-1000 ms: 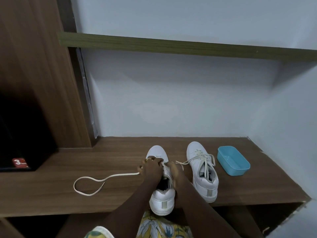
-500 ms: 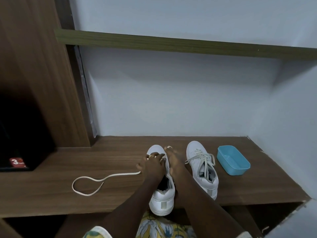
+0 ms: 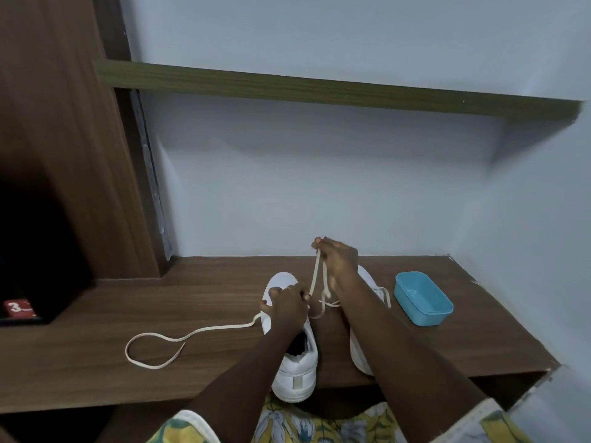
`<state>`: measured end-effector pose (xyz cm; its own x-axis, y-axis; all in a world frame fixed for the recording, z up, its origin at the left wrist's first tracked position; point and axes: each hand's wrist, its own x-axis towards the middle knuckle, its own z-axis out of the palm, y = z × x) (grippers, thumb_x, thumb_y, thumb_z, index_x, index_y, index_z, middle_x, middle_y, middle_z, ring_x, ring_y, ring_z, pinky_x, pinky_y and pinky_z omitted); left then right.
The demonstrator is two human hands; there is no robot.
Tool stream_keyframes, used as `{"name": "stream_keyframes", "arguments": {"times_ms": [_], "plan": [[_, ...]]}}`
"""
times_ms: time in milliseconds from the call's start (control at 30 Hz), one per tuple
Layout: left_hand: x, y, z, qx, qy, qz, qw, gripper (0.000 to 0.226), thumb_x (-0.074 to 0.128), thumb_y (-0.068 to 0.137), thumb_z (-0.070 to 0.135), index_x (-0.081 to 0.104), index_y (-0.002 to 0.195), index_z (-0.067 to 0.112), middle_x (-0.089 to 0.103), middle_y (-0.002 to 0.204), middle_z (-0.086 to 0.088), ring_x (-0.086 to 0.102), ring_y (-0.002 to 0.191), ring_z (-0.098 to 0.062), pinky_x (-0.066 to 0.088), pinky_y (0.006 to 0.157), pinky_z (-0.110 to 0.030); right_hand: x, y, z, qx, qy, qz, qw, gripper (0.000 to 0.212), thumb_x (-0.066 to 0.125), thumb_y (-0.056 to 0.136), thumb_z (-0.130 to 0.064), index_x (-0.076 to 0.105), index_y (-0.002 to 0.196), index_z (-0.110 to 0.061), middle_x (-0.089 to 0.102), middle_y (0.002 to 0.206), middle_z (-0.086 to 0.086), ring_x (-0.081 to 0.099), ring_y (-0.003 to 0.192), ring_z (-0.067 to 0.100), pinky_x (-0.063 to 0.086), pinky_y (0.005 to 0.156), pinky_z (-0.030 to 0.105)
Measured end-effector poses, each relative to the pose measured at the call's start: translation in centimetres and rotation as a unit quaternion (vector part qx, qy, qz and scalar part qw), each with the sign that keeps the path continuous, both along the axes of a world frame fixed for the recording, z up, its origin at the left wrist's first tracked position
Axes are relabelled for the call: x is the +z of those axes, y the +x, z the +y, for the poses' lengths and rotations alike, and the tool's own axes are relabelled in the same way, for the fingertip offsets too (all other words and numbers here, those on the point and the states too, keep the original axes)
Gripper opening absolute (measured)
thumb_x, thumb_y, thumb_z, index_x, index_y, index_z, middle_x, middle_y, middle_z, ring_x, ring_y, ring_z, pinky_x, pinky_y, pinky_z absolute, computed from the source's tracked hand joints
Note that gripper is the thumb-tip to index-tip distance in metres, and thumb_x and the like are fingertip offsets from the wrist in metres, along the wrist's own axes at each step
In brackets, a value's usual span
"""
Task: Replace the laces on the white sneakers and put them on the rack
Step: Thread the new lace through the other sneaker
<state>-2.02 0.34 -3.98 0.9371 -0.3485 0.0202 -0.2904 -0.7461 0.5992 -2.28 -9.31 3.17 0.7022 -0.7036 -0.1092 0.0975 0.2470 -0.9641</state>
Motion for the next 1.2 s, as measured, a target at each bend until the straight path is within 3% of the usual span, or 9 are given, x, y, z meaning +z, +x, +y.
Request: {"name": "stream_keyframes", "arguments": {"times_ms": [200,333,400,500,567,667,767,833,1200], "plan": [[0.5,-0.4,0.5,-0.114,0.165,-0.02,0.98,0.027,0.043,0.095,0.028,0.063,0.113,0.024,0.056,0.123,0.004,0.029,0.128,-0.026,0.015,0.11,-0.056,3.6,0.1,-1.4,-0.012,-0.038,-0.023,0.999,0.007,0.073,0.078,-0.007,0.072,0.085,-0.004,0.07,0.088,0.009,0.065,0.08,0.017,0.049,0.088,0.026],[3.5,-0.1,-0.7,-0.084,-0.127,0.079,0.985,0.034,0.052,0.093,0.025,0.056,0.126,0.02,0.053,0.132,-0.004,0.043,0.126,-0.026,0.03,0.108,-0.04,3.8,-0.4,-1.0,0.012,-0.04,-0.014,0.999,0.024,0.073,0.077,-0.002,0.07,0.099,0.005,0.069,0.102,0.012,0.065,0.088,0.018,0.051,0.086,0.025],[5.3,-0.4,-1.1,-0.08,-0.284,0.081,0.952,0.027,0.057,0.091,0.018,0.062,0.117,0.014,0.066,0.11,-0.002,0.059,0.103,-0.017,0.04,0.088,-0.024,3.4,-0.7,-0.6,0.02,-0.035,0.022,0.999,0.025,0.075,0.075,-0.006,0.072,0.099,0.001,0.068,0.094,0.011,0.063,0.073,0.016,0.052,0.069,0.028],[6.5,-0.7,-1.4,-0.058,-0.351,0.065,0.932,0.013,0.058,0.091,0.014,0.065,0.096,0.004,0.063,0.082,-0.004,0.056,0.075,-0.014,0.037,0.071,-0.023,2.9,-1.2,0.0,0.037,0.004,0.033,0.999,0.02,0.074,0.076,-0.002,0.072,0.096,0.001,0.067,0.091,0.01,0.056,0.055,0.011,0.047,0.048,0.022],[6.1,-0.8,-1.4,-0.052,-0.329,0.062,0.941,0.013,0.062,0.089,0.013,0.067,0.086,0.001,0.063,0.075,-0.01,0.054,0.071,-0.016,0.037,0.07,-0.025,2.7,-1.4,-0.1,0.033,0.006,0.035,0.999,0.013,0.072,0.076,0.0,0.071,0.089,0.001,0.069,0.091,0.013,0.057,0.06,0.016,0.048,0.048,0.021],[5.2,-0.7,-0.9,-0.038,-0.261,0.054,0.963,0.019,0.068,0.086,0.02,0.071,0.086,0.002,0.065,0.076,-0.009,0.057,0.08,-0.019,0.038,0.076,-0.028,3.3,-1.9,-0.3,0.018,-0.016,0.018,1.0,0.022,0.071,0.079,-0.001,0.069,0.098,0.009,0.068,0.078,0.012,0.064,0.066,0.017,0.056,0.072,0.028],[4.0,-1.0,-0.2,-0.032,-0.122,0.055,0.991,0.03,0.061,0.091,0.032,0.068,0.103,0.006,0.065,0.108,-0.006,0.056,0.106,-0.022,0.033,0.077,-0.014,4.8,-2.6,-0.5,0.023,-0.045,0.008,0.999,0.018,0.067,0.084,-0.003,0.067,0.1,0.005,0.066,0.079,0.011,0.062,0.062,0.01,0.045,0.054,0.015],[2.6,-0.8,-0.2,-0.017,-0.082,0.077,0.994,0.025,0.061,0.088,0.038,0.068,0.1,0.016,0.06,0.121,-0.01,0.051,0.115,-0.028,0.037,0.089,-0.03,5.6,-2.9,-0.7,0.018,-0.052,0.012,0.998,0.014,0.067,0.084,-0.006,0.069,0.097,-0.002,0.066,0.083,0.011,0.06,0.063,0.01,0.034,0.048,0.017],[0.4,-1.8,-0.8,-0.046,0.05,0.019,0.998,0.016,0.059,0.086,0.029,0.06,0.071,0.029,0.059,0.102,0.013,0.034,0.122,-0.018,0.022,0.1,-0.046,6.9,-3.7,-1.4,0.002,-0.05,-0.014,0.999,0.005,0.064,0.085,0.001,0.067,0.088,0.004,0.063,0.076,0.012,0.06,0.061,0.015,0.052,0.052,0.015]]}}
